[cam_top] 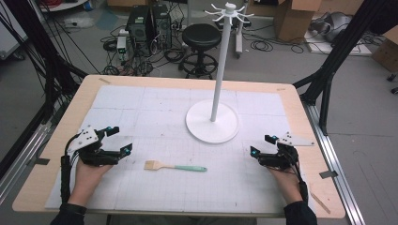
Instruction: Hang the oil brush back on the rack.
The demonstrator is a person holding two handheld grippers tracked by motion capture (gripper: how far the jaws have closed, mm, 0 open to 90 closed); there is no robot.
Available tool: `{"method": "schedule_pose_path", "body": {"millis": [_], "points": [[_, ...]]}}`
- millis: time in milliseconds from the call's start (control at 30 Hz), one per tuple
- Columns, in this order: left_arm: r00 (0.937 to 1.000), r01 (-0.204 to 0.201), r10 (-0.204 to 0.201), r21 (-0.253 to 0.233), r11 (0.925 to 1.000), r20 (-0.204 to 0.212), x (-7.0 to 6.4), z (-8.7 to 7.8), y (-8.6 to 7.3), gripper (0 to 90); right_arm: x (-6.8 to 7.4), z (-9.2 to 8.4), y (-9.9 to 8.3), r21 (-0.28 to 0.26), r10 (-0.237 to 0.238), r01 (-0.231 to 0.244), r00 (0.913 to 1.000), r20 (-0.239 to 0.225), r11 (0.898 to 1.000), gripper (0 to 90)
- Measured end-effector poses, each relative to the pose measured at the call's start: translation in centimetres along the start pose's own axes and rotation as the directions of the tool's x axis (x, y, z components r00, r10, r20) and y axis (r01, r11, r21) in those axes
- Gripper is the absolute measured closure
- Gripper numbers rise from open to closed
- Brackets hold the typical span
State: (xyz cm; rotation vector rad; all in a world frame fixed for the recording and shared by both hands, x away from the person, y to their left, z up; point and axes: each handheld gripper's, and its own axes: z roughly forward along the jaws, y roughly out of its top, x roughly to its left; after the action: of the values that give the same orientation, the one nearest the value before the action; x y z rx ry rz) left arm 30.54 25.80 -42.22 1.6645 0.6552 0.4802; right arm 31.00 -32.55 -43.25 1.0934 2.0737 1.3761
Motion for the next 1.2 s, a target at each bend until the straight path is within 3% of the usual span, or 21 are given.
{"method": "schedule_pose_path", "body": {"millis": [133, 267, 500, 600, 633, 733, 900, 1033, 1100, 1200], "points": [[0.9984, 0.001, -0.002, 0.022, 0.9998, 0.057, -1.0, 1.1, 1.4, 12.7, -0.1, 0.0, 0.0, -0.005, 0.005, -0.005, 1.0, 0.002, 1.0, 17.0], [0.9957, 0.004, -0.004, 0.007, 1.0, 0.093, -1.6, 1.8, 2.3, 12.2, -0.1, -0.1, 0.0, -0.007, 0.01, -0.01, 0.9999, -0.001, 1.0, 17.0], [0.9906, -0.009, 0.002, 0.049, 0.9988, 0.137, -2.2, 3.2, 3.1, 11.8, -0.1, -0.1, 0.0, -0.006, 0.005, -0.005, 1.0, -0.001, 1.0, 17.0], [0.9808, -0.013, -0.002, 0.076, 0.997, 0.195, -2.7, 4.2, 3.2, 11.9, -0.1, 0.0, 0.0, -0.006, 0.005, -0.005, 1.0, -0.002, 1.0, 17.0], [0.9808, -0.013, -0.002, 0.076, 0.997, 0.195, -2.7, 4.2, 3.2, 11.9, -0.1, 0.0, 0.0, -0.006, 0.005, -0.005, 1.0, -0.002, 1.0, 17.0], [0.9711, -0.076, 0.044, 0.129, 0.9887, 0.234, -3.7, 5.3, 3.4, 11.9, -0.1, 0.0, 0.0, -0.001, 0.008, -0.008, 1.0, -0.003, 1.0, 17.0], [0.9545, -0.132, 0.078, 0.173, 0.976, 0.288, -5.1, 6.9, 3.7, 11.9, -0.1, 0.0, 0.0, -0.003, 0.006, -0.006, 1.0, -0.005, 1.0, 17.1], [0.9393, -0.185, 0.105, 0.224, 0.9569, 0.327, -6.1, 8.4, 3.6, 11.9, -0.1, 0.0, 0.0, -0.004, 0.003, -0.003, 1.0, -0.008, 1.0, 17.2], [0.932, -0.184, 0.087, 0.253, 0.9499, 0.352, -6.6, 9.2, 3.5, 12.0, -0.1, 0.0, 0.0, -0.001, 0.001, -0.001, 1.0, -0.008, 1.0, 17.3], [0.9197, -0.218, 0.094, 0.294, 0.9306, 0.381, -7.4, 10.2, 3.3, 12.1, 0.0, 0.1, 0.0, 0.001, 0.003, -0.003, 0.9999, -0.014, 1.0, 17.4]]}}
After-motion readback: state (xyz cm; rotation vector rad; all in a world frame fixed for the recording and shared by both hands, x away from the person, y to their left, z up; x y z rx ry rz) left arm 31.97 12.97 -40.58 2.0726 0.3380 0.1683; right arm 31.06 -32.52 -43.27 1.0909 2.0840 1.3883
